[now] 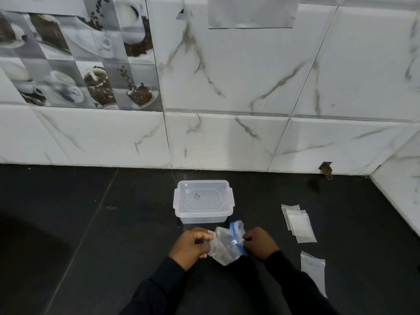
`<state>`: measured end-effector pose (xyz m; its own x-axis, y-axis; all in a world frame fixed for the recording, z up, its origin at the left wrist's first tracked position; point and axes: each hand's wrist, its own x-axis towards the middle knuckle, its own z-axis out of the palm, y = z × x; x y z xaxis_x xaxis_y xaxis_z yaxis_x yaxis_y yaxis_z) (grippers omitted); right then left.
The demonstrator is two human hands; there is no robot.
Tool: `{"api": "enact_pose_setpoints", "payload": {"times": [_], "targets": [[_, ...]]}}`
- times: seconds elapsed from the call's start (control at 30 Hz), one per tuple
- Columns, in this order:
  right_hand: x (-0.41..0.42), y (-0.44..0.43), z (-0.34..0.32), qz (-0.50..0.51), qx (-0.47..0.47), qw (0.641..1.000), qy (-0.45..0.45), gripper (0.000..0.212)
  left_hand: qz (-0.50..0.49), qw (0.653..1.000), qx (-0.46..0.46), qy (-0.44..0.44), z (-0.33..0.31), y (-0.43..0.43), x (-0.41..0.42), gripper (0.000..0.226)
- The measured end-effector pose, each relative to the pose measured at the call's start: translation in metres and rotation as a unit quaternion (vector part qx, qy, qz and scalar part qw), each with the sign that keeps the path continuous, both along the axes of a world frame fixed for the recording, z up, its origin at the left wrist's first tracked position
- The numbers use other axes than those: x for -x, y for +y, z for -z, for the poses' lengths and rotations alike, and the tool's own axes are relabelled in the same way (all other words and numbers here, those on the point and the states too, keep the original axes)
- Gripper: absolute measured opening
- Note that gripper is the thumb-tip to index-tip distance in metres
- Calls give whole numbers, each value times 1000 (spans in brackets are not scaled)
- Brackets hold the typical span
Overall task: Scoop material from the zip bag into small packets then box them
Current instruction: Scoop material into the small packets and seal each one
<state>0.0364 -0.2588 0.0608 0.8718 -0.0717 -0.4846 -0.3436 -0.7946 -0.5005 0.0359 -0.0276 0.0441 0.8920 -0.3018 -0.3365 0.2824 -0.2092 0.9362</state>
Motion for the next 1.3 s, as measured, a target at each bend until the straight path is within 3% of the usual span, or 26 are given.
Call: {"api": "enact_pose_setpoints", "payload": {"times": [0.13, 0.2, 0.47, 0.53, 0.63, 0.8, 0.97, 1.07, 1.17, 1.3], "targets": [[-2, -8, -3, 46, -97, 994, 30, 18, -10, 1000, 12, 0, -3, 8, 2, 28], [-1, -17, 4, 111, -99, 989, -11, 20, -12, 1000, 5, 8, 2, 13, 6, 25], [-3, -21, -8, 46, -99, 990, -87, 27, -4, 997, -74, 6, 16, 18, 32, 21], [2, -21, -10, 81, -101, 986, -104, 16, -13, 995, -95, -11, 19, 18, 37, 22], [12, -24, -11, 154, -114, 974, -122, 20, -7, 988, -141, -65, 17, 20, 41, 8], [29, -38, -6, 127, -62, 977, -162, 5, -14, 981, -155, -116, -1, 16, 38, 14], [45, -34, 7, 22, 11, 982, -186, 14, 4, 977, -166, -132, -13, 7, 33, 19], [50, -27, 6, 33, 28, 980, -196, 17, 10, 977, -164, -135, -18, 3, 31, 20], [49, -26, 8, 80, 0, 982, -172, 20, 12, 977, -163, -136, -22, 1, 29, 22], [46, -28, 8, 145, -96, 971, -163, 6, 20, 978, -159, -133, -28, 2, 28, 21]]}}
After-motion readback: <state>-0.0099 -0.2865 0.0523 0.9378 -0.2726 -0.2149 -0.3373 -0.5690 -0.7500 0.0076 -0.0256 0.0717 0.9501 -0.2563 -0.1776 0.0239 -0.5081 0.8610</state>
